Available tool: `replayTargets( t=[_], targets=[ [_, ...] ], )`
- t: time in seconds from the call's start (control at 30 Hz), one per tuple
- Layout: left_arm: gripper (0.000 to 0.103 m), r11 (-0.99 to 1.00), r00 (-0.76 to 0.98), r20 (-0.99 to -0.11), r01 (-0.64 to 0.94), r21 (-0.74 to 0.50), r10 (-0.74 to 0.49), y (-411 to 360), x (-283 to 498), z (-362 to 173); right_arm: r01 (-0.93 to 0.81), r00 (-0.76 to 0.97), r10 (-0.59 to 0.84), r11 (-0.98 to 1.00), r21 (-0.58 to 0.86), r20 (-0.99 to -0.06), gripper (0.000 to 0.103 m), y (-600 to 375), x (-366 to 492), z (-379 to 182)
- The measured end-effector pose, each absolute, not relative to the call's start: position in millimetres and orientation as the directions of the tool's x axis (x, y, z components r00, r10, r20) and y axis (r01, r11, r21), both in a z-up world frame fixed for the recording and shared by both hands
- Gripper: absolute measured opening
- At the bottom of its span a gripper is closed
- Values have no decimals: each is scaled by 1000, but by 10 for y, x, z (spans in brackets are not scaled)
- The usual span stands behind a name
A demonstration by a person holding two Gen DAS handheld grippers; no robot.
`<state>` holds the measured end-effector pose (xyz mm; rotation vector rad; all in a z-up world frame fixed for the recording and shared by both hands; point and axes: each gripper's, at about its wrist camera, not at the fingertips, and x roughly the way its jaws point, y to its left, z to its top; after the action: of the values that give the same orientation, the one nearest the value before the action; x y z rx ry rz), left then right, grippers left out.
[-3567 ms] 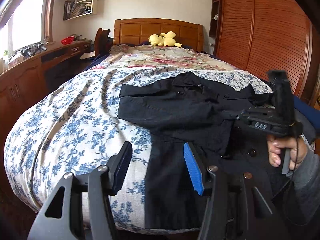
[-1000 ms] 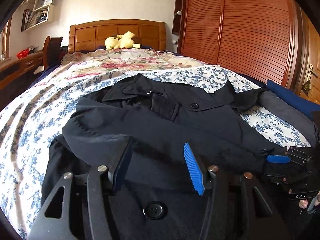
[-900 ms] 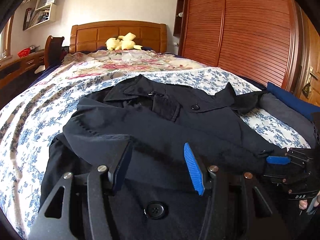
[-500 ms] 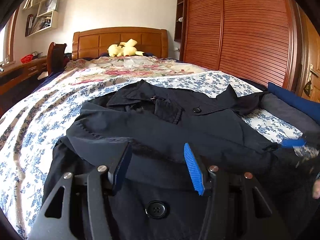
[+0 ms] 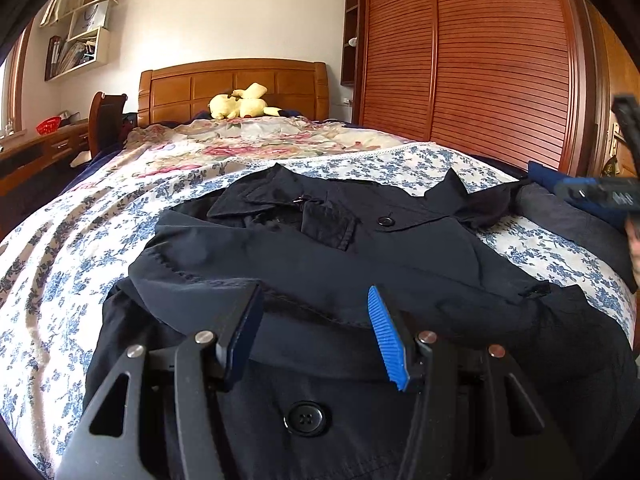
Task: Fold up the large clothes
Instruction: 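Move the right tool to the other sleeve cuff and close on it, then lay the held sleeve across the coat front and open the right tool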
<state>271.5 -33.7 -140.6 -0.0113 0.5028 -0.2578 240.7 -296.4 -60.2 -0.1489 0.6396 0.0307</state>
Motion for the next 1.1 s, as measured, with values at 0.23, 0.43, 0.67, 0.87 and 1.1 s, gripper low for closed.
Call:
replayTargets(
  t=[0.23,0.43,0.67,0.87,1.1],
  targets=[
    [53,968,844,-475,242,-73,-247,-347,2710,-1407,19,791,-107,988,-151,-603,56,-3289,2918,-526],
    [53,967,845,-473,245,-69,-248,-356,2709,-1406,96,727,-200,977,-192,-657,56,-3586,3374,-788],
    [54,967,844,-474,245,-73,-250,-342,2711,-1411,177,628,-226,973,-146,-744,49,-3924,3713,-1158],
    [54,967,844,-474,247,-69,-249,-331,2706,-1411,190,601,-202,976,-107,-773,30,-3957,3847,-1244],
    [54,966,843,-476,250,-68,-251,-337,2703,-1410,161,609,-205,978,-134,-767,3,-3885,3969,-1230]
  ],
)
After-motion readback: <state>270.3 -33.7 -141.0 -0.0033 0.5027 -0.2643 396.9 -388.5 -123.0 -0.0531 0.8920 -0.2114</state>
